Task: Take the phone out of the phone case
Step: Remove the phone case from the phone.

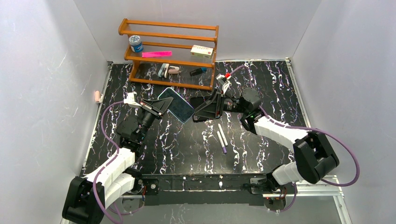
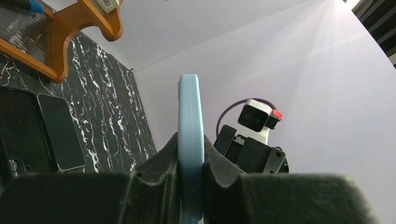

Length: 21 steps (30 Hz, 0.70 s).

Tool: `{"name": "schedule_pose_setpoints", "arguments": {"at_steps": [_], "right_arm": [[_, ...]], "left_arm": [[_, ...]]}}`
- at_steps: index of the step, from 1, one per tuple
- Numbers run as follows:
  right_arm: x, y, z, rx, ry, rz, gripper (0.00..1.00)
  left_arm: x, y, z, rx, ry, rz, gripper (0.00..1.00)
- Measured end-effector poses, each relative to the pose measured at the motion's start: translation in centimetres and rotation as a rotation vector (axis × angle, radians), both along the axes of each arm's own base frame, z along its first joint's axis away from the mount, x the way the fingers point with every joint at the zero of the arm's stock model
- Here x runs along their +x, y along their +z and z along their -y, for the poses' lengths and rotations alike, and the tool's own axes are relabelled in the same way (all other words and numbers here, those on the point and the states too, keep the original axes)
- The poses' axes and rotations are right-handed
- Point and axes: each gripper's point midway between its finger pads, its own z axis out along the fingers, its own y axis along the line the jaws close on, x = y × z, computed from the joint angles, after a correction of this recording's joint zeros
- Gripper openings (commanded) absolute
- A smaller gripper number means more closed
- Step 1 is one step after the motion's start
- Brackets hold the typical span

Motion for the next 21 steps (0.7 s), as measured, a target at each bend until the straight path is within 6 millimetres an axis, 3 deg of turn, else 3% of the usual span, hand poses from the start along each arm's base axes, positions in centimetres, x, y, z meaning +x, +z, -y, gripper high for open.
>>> {"name": "schedule_pose_setpoints", "arguments": {"at_steps": [21], "right_arm": [[0.5,-1.7,-0.6,-0.028,0.005,-0.050,0.61]], "left_arm": [[0.0,0.1,-0.1,-0.007,0.002,-0.002,0.00]]}}
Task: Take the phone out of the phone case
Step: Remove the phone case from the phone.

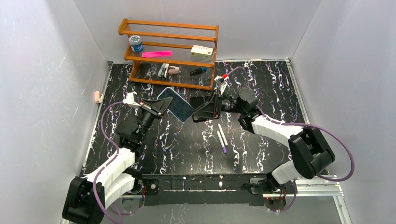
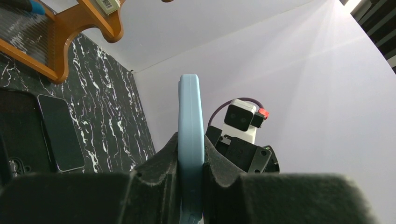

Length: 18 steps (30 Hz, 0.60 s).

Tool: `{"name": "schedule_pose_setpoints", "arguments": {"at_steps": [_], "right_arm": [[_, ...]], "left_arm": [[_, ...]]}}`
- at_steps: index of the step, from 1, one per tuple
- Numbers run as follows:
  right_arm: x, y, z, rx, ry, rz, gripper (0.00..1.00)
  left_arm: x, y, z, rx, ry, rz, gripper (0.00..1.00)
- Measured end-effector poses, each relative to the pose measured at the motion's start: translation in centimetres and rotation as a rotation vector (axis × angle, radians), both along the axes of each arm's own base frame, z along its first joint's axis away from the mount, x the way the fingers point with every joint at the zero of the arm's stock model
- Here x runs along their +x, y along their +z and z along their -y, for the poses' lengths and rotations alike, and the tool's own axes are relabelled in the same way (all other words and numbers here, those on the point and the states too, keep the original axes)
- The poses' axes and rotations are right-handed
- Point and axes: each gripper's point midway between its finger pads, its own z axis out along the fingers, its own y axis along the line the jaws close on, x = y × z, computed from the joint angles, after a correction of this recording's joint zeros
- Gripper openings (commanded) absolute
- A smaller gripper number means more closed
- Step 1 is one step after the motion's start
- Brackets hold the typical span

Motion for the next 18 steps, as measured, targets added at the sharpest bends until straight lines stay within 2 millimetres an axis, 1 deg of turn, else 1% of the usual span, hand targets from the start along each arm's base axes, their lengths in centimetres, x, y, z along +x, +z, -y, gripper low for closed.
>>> {"name": "schedule_pose_setpoints", "arguments": {"at_steps": [8,12,18], "right_arm": [[0.0,0.3,-0.2,0.013,0.011,-0.004,0.60],[0.2,0.8,-0.3,0.021,0.023,0.005,0.59],[0.3,1.4,-0.5,0.034,0.045,0.010,0.58]], "left_arm": [[-0.1,0.2,0.1,0.001,-0.010,0.006,0.00],[0.1,0.9,0.2,-0.002,-0.018,0.027,0.00],[0.0,2.0,1.0,0.001,-0.054,0.067,0.00]]}}
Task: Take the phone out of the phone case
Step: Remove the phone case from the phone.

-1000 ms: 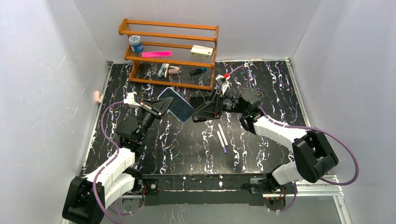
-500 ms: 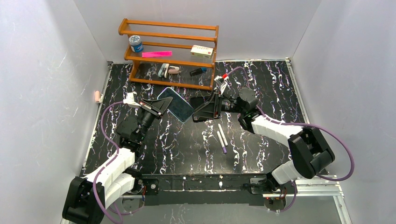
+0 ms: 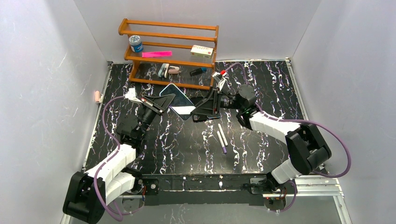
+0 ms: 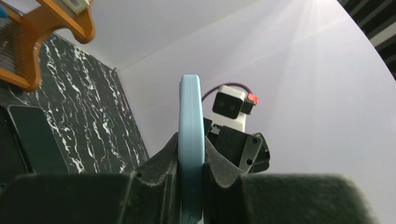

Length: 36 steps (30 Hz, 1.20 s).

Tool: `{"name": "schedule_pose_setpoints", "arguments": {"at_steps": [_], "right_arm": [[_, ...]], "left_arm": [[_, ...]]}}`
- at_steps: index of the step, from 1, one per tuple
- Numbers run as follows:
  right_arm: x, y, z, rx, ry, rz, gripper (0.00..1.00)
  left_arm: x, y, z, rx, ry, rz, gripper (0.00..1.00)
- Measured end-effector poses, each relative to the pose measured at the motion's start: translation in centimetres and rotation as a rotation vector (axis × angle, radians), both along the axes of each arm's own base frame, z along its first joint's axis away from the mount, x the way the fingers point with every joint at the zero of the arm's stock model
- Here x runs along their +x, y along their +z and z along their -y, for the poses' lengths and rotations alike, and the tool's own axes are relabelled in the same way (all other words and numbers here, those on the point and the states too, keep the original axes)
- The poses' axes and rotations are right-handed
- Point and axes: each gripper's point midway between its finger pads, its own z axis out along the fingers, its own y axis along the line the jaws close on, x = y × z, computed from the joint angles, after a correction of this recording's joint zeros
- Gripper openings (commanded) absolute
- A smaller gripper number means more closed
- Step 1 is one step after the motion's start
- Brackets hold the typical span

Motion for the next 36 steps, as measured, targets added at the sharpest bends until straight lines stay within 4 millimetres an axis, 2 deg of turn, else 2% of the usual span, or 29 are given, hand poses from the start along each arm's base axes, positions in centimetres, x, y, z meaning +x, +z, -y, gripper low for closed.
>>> {"name": "schedule_pose_setpoints", "arguments": {"at_steps": [6,10,15,19,22,25,28,31,36], "right_arm": [[-0.2,0.5,-0.4,0.012,0.033,0.006,0.55],[0.0,1.0,-0.6,0.019,0.046,0.013,0.50],[0.1,1.2,-0.8,0.019,0.057,0.010,0.29],[0.0,1.0,-0.8,0.015,0.062,-0.001,0.11],[-0.3,1.0,-0.8,0.014,0.075,-0.012,0.02],[-0.4,1.1,-0.9,0.017,0.080,0.007,0.01],[-0.3,1.0,-0.9,0.017,0.074,0.010,0.01],[-0.2,1.1,-0.8,0.020,0.068,0.013,0.01],[0.1,1.6,-0.5,0.033,0.057,0.018,0.01]], "left_arm": [[-0.6,0.6,1.6,0.022,-0.059,0.035,0.00],[-0.7,1.2,2.6,0.037,-0.085,0.066,0.00],[-1.3,1.7,4.5,0.066,-0.139,0.109,0.00],[-1.9,2.0,4.9,0.085,-0.156,0.147,0.11],[-2.2,2.4,4.9,0.103,-0.156,0.181,0.27],[-2.5,2.3,4.9,0.128,-0.152,0.186,0.41],[-3.2,2.1,5.1,0.160,-0.160,0.191,0.51],[-3.8,2.4,4.8,0.189,-0.146,0.208,0.58],[-4.8,3.0,3.5,0.227,-0.088,0.251,0.62]]}}
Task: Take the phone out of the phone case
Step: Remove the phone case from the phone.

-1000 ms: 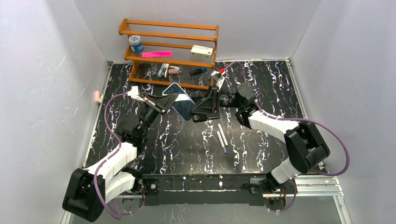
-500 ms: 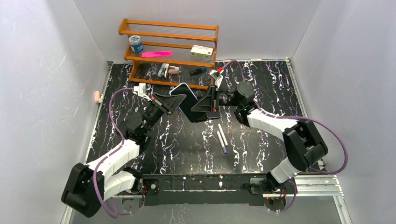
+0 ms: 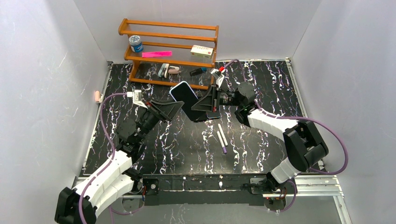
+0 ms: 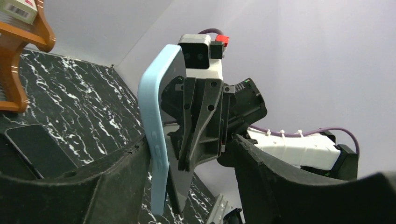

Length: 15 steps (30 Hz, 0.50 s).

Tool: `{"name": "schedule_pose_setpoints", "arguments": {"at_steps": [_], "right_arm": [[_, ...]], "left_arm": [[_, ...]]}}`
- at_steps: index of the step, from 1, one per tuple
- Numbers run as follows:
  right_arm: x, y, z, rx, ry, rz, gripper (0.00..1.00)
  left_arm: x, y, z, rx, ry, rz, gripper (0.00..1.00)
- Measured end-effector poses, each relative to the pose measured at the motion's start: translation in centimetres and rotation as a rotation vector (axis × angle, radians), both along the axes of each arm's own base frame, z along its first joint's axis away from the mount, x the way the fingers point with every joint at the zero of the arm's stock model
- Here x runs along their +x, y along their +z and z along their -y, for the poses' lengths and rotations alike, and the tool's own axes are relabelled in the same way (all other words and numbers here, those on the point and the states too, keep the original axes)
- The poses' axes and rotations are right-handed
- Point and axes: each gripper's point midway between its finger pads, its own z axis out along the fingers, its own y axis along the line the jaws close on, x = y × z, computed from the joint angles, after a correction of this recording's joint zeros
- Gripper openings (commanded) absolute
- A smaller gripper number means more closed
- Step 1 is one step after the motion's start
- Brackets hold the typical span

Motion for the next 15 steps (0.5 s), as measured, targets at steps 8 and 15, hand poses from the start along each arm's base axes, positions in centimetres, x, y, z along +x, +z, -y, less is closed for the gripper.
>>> {"name": "schedule_pose_setpoints", "arguments": {"at_steps": [8,15], "right_arm": [[0.7,0.4,0.3,0.018,-0.042,-0.015,0.01],[0.7,1.3,0.5,0.042,-0.057,-0.014,0.01]], "left_arm": [[-0.6,-2.7,-0.8,0.095,0.041,-0.005,0.62],[-0.9,-5.4,-0.7,0.149,0.026,-0.049,0.61]]}}
